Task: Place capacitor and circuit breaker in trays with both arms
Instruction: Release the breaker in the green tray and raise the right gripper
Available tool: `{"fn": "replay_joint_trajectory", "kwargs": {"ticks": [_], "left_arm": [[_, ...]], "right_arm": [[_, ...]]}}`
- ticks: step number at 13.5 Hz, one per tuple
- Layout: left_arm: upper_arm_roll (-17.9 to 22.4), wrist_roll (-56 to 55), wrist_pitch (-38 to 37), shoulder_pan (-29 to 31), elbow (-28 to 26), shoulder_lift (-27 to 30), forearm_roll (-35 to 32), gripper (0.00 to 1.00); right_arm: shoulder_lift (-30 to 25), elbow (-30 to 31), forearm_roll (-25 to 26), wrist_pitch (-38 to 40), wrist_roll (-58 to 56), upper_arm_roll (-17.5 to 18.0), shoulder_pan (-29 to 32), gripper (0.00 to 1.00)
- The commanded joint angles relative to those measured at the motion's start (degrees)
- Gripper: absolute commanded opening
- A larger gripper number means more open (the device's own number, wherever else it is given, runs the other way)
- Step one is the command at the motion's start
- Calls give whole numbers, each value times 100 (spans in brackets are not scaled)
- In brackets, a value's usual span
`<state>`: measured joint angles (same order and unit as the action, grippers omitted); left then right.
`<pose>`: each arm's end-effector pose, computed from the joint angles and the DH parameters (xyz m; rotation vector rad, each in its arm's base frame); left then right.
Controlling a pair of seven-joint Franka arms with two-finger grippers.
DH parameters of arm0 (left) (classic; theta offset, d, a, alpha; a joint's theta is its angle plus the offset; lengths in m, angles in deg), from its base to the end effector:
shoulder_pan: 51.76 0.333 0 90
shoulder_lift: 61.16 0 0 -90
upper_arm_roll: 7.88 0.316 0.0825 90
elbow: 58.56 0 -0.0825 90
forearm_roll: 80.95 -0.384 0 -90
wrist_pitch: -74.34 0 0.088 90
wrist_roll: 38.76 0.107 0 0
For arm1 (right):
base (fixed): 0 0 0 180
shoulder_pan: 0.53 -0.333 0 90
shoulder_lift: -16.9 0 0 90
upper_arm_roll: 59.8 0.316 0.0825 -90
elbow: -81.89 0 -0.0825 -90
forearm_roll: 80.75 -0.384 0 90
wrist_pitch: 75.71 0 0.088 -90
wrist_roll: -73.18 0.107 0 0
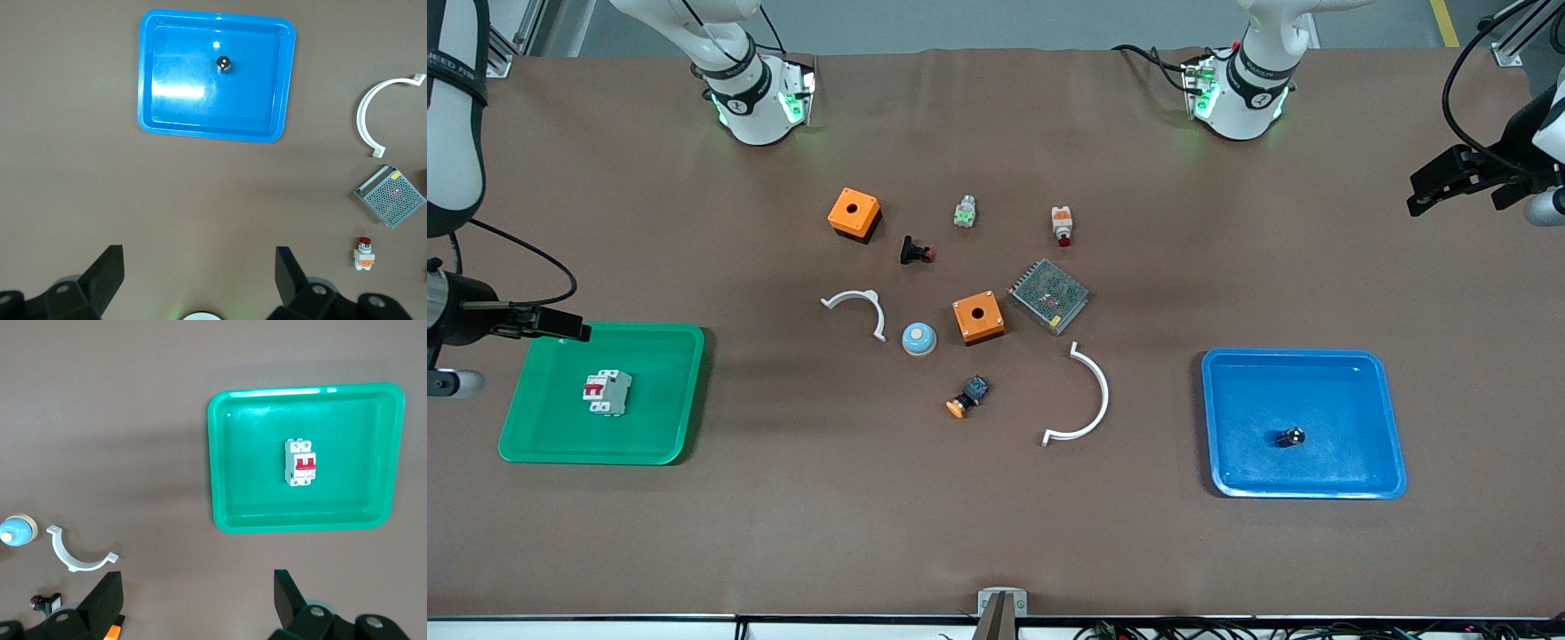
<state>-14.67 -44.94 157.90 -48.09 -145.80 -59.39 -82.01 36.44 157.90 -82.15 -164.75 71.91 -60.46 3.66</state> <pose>0.5327 -0.0280 0.6540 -3.1153 -0.0861 0.0493 0.6469 -0.0510 0.5319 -3.1086 0.0980 0.1749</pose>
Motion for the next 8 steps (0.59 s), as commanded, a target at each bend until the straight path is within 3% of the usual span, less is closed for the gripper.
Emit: {"fn": "replay_joint_trajectory", "kwargs": {"ticks": [1,5,8], "left_arm": [[-85,2,-51,-6,-126,86,79,100],[-103,2,81,3,-389,227,79,100],[-112,2,134,-6,-329,218,79,100]], "right_arm": [[-124,-113,176,316,22,14,-145,100],[-187,-122,-51,493,-57,-3,-103,100],[-537,53,-132,625,-65,-12,-93,100]]}}
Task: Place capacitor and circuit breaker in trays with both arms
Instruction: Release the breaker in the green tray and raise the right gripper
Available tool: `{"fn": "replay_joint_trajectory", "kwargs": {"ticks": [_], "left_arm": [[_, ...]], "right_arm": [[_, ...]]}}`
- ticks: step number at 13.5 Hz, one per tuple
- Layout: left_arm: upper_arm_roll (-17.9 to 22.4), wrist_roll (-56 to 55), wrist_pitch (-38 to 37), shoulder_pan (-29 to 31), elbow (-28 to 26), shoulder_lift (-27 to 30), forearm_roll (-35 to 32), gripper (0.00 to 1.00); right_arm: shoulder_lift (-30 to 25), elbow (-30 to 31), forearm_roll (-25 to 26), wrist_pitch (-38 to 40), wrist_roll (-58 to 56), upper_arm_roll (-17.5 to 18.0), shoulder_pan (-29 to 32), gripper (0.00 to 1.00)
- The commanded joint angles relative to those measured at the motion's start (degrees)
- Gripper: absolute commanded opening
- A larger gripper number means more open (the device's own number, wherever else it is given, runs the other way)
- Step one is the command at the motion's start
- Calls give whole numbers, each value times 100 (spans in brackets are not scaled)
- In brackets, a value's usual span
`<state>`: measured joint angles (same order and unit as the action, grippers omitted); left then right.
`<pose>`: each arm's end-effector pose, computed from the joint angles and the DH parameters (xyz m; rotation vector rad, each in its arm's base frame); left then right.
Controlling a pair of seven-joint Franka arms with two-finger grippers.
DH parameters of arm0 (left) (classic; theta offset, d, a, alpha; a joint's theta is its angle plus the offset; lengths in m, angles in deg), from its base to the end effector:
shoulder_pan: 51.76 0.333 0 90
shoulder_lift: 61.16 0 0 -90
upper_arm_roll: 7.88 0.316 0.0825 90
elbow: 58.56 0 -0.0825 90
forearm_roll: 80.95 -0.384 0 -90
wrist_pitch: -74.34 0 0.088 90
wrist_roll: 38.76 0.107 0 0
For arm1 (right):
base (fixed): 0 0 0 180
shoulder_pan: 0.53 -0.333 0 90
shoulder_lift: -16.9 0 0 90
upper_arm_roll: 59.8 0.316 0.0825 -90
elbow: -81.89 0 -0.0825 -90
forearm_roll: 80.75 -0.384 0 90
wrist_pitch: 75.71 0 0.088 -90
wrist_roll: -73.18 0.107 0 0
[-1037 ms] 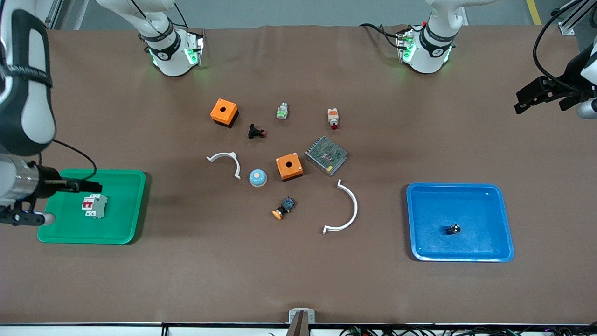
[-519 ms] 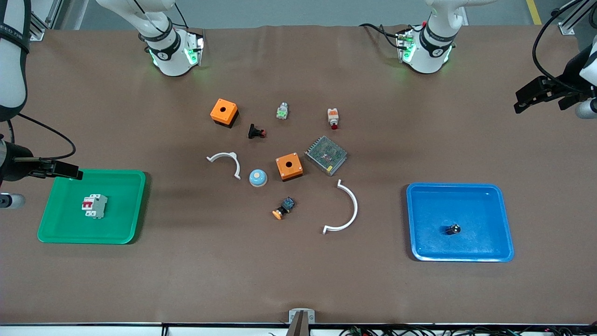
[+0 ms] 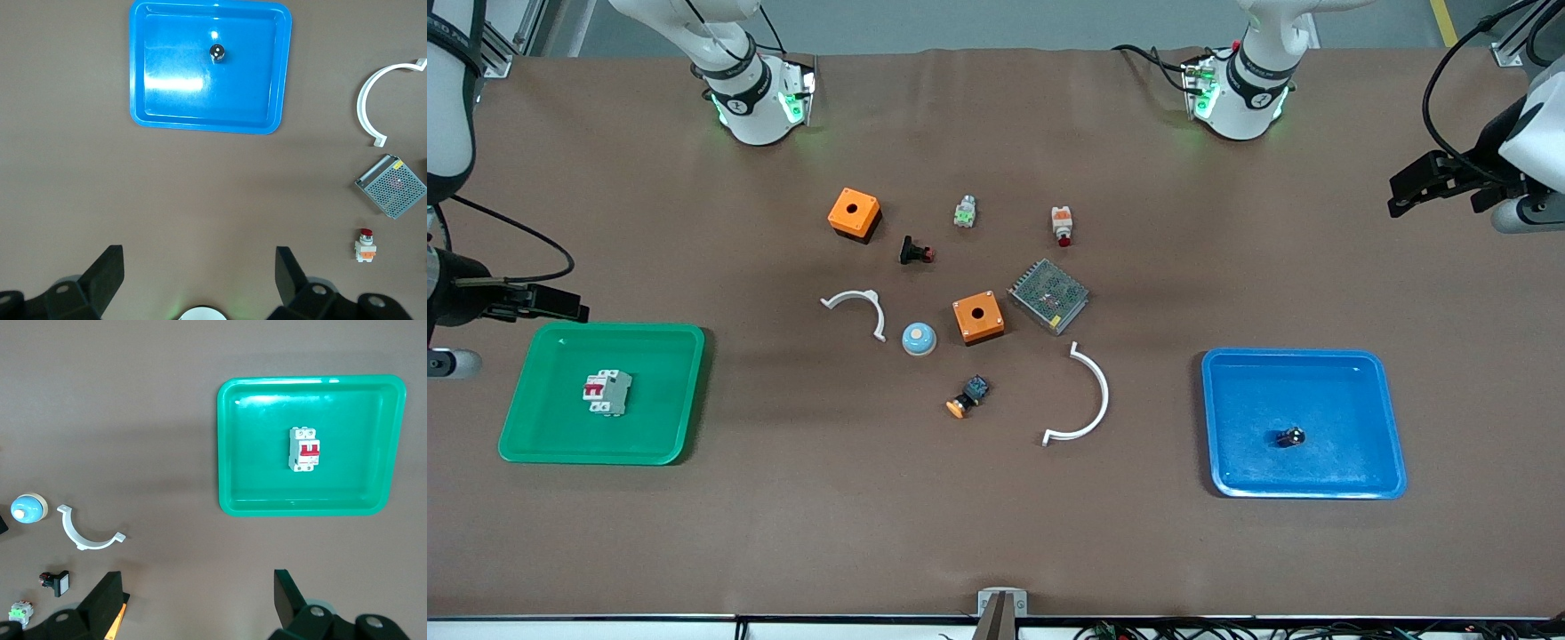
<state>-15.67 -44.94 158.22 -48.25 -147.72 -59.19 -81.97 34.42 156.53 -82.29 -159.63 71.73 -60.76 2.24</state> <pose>0.5314 -0.0391 0.6408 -3.1123 -0.0541 0.0869 0.6314 -0.0364 0.5590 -3.1049 0.0597 0.2219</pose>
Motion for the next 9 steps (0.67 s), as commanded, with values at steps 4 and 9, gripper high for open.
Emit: {"fn": "replay_joint_trajectory", "kwargs": {"ticks": [4,9], "left_arm": [[-12,20,49,10,-145,269,92,100],[-3,143,49,45,-119,208,93,100]], "right_arm": [[-1204,893,-57,34,-48,-114,-108,100],[-2145,1946,31,-246,-57,-282,-302,100]]}}
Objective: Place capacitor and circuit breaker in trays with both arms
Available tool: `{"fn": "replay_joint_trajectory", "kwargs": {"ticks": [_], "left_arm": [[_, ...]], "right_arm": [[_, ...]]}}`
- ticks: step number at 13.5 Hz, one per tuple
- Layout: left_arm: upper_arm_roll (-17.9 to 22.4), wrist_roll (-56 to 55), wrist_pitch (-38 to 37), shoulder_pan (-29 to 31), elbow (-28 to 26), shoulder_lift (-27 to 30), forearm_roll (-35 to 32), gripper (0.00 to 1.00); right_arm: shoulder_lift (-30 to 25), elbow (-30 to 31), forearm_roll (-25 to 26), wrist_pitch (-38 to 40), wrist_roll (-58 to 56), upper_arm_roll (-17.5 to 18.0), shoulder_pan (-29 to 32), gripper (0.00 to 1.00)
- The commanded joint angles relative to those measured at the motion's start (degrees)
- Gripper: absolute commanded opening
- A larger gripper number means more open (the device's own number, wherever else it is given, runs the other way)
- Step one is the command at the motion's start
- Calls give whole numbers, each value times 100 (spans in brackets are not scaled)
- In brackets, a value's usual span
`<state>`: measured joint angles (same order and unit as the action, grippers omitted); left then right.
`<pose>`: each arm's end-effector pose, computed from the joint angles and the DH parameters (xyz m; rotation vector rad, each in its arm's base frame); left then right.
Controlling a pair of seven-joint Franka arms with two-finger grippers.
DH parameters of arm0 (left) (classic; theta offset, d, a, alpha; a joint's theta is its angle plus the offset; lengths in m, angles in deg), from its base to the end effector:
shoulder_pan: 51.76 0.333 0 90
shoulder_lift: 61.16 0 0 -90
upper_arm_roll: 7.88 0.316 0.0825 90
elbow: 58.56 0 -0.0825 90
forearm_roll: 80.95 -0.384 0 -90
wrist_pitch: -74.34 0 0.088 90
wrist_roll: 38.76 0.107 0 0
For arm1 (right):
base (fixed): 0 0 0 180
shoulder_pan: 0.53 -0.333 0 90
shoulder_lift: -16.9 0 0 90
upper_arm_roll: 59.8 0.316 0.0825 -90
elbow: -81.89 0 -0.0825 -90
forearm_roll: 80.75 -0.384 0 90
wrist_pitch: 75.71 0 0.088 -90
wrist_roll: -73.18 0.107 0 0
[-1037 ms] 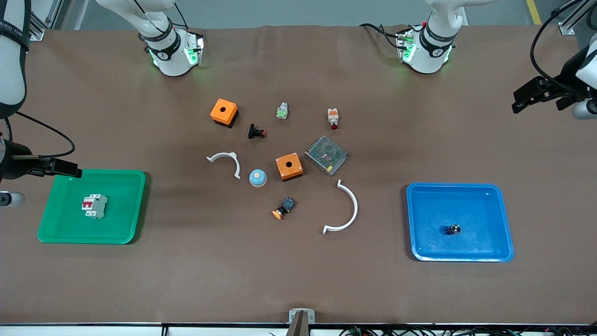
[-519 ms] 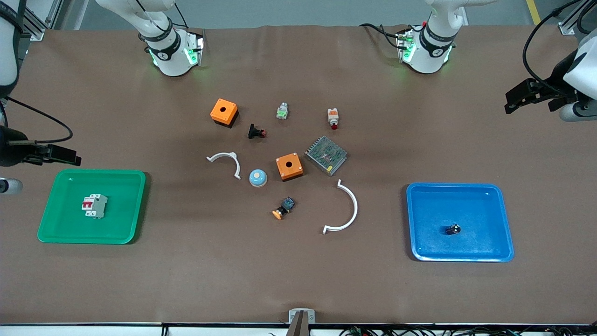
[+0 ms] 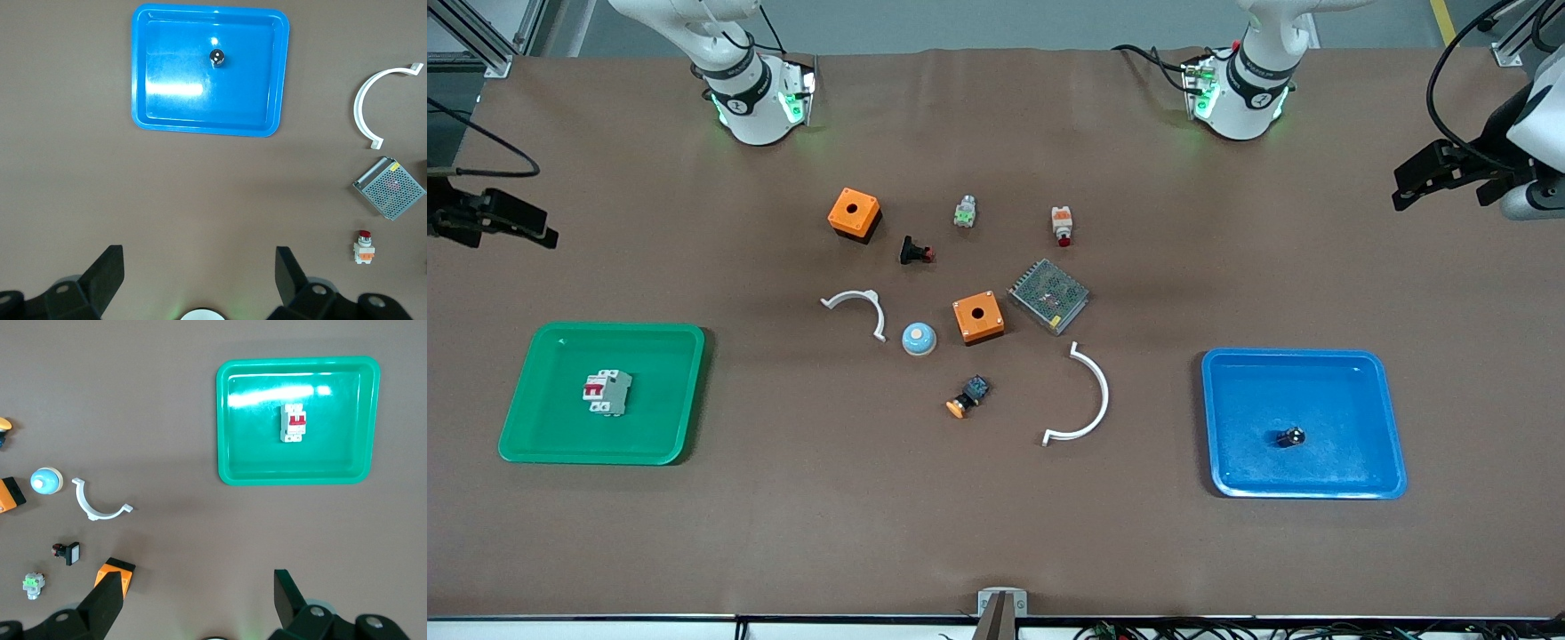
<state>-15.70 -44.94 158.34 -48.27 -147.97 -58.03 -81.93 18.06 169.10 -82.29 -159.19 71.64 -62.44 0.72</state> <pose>0.5253 -0.0400 0.6496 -3.1125 -0.0530 0.0590 0.5479 -0.0338 0.6266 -3.1084 0.0608 0.1307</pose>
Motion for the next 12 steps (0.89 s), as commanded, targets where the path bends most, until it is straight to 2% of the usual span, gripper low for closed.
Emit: {"fn": "replay_joint_trajectory", "kwargs": {"ticks": [1,5,12], "left_arm": [[9,134,37,47,-85,74,89,100],[18,134,46,56,47,-23,80,100],[18,125,46,55,38,-23,80,100]], "right_arm": [[-659,875,75,-360,-48,-114,-212,100],[-967,1017,84,-370,-48,-114,-238,100],[-994,1017,84,-405,-48,-114,-239,100]]}}
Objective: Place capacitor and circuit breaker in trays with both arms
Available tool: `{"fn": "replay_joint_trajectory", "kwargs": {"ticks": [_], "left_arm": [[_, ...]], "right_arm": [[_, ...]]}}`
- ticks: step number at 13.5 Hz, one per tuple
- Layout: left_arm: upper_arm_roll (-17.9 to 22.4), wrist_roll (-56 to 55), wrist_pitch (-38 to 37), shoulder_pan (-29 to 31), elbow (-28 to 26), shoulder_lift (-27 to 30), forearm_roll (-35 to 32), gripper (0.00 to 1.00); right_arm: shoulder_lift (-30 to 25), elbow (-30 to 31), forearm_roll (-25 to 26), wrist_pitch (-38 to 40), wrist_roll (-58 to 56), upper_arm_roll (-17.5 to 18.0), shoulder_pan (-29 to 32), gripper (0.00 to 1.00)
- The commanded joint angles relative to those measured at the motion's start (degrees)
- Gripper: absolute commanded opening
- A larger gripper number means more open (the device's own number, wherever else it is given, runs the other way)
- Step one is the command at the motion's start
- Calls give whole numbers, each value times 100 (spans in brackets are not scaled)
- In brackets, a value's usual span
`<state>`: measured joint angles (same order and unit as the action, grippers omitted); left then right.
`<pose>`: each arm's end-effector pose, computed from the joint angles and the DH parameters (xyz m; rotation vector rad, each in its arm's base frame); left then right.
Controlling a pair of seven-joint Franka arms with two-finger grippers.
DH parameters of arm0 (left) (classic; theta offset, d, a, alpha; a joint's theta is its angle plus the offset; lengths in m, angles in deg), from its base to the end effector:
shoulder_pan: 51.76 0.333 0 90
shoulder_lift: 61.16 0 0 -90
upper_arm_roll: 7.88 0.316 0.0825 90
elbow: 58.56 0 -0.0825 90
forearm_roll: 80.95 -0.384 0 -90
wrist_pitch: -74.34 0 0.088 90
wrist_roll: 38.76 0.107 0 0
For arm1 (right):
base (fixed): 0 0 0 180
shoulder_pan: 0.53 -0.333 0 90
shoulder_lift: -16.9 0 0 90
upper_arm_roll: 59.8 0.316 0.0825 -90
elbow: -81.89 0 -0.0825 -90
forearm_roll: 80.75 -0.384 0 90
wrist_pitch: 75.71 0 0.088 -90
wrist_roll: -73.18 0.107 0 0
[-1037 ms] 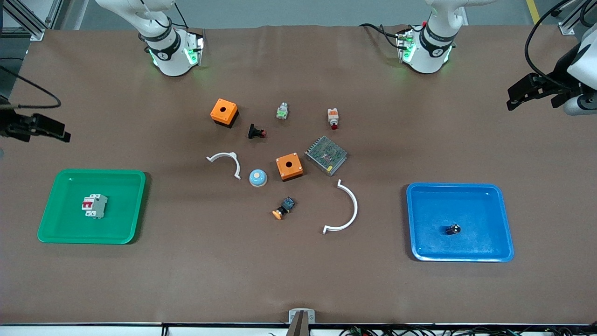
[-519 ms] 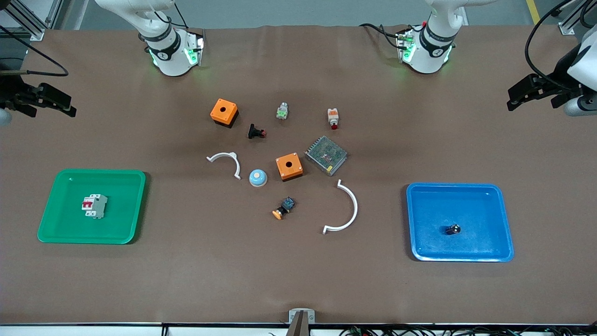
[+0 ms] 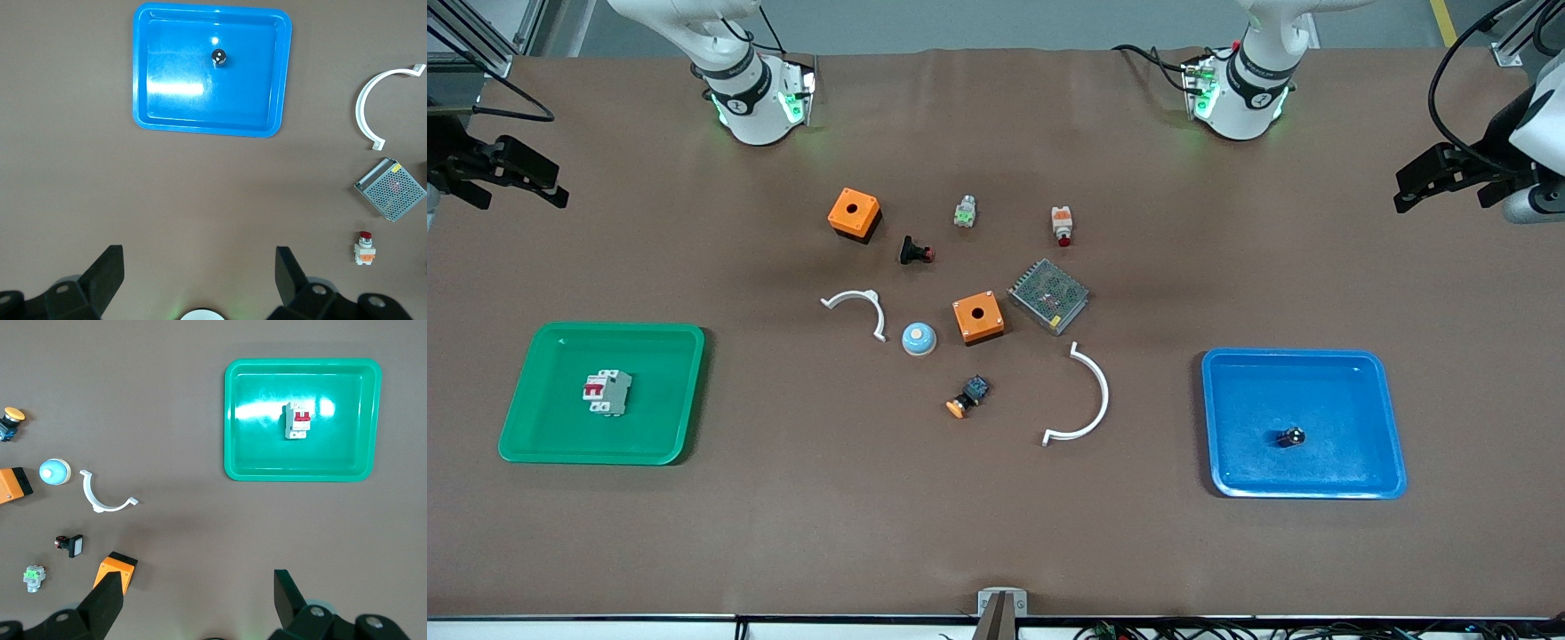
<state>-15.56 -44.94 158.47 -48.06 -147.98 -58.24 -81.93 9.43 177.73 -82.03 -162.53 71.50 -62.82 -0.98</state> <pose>0.5269 -0.0367 0.6478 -3.1129 -0.0624 0.0616 0.5069 -0.0221 0.6410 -3.1111 0.0219 0.0407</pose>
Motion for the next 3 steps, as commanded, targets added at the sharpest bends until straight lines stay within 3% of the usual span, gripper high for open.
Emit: {"fn": "replay_joint_trajectory", "kwargs": {"ticks": [1,3], "left_arm": [[13,125,24,26,39,-2,80,100],[13,116,24,26,39,-11,80,100]], "right_arm": [[-132,154,59,-71,-34,-67,-78,100],[-132,154,59,-80,-34,-67,-96,100]]}}
